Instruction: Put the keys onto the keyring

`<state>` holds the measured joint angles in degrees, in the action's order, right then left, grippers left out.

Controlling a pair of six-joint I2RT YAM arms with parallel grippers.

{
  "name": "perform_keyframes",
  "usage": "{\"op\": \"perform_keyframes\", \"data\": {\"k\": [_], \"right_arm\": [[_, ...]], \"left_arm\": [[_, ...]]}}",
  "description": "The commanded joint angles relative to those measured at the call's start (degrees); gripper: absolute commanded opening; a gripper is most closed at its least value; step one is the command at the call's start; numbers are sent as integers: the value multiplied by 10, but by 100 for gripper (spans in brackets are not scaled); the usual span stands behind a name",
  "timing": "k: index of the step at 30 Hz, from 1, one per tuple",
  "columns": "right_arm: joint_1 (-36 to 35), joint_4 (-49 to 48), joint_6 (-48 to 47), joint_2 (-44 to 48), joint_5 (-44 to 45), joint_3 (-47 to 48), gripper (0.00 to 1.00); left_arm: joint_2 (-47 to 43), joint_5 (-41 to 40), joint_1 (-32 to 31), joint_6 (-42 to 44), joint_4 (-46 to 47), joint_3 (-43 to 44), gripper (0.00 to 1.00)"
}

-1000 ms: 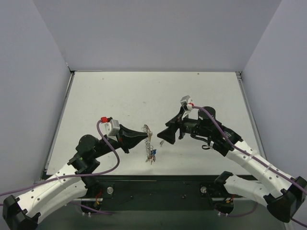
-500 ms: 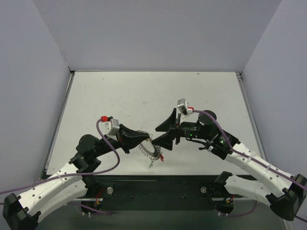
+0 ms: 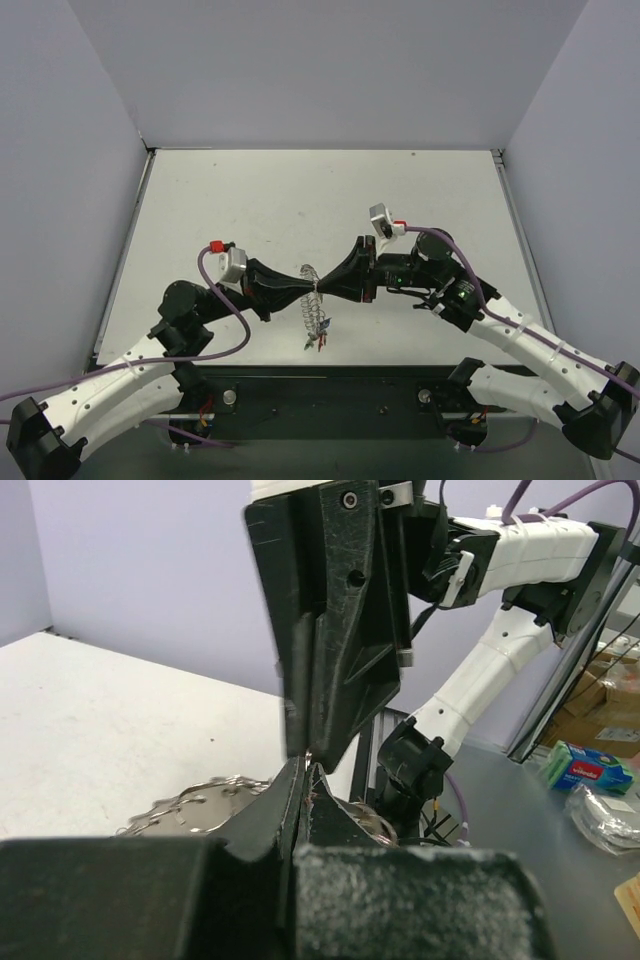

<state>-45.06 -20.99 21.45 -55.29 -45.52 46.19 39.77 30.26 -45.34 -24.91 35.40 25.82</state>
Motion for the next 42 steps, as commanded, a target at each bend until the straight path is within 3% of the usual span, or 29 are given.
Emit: {"op": "perform_keyframes", "data": {"k": [1,5,9,11,13,16,20,29,42], "right_arm": [[-7,-22,1,-2,-29,48,0],[-12,17,-17,-5,-28,71,0],[-13,87,-57,-4,-25,93,0],[-13,118,-77,-6,-25,108,0],[-12,154,-101,-7,-28,125,0],[-12,198,-130,-8,-33,148,0],[-12,257,-157,-23,-46,178,0],[-13,290,-178,-25,-45,193,0],[-13,301,-183,-30,-48,201,0]], "left_arm": [[-10,6,-2,-7,57,16,0],[-10,8,-3,9,21,34,0],[5,26,-2,40,-88,79,2],[10,24,-2,71,-153,109,12],[12,30,-2,89,-204,133,31],[20,45,-2,119,-264,169,40],[69,97,-3,160,-378,230,43],[112,110,-2,208,-468,292,44],[144,136,-3,223,-489,317,40]]}}
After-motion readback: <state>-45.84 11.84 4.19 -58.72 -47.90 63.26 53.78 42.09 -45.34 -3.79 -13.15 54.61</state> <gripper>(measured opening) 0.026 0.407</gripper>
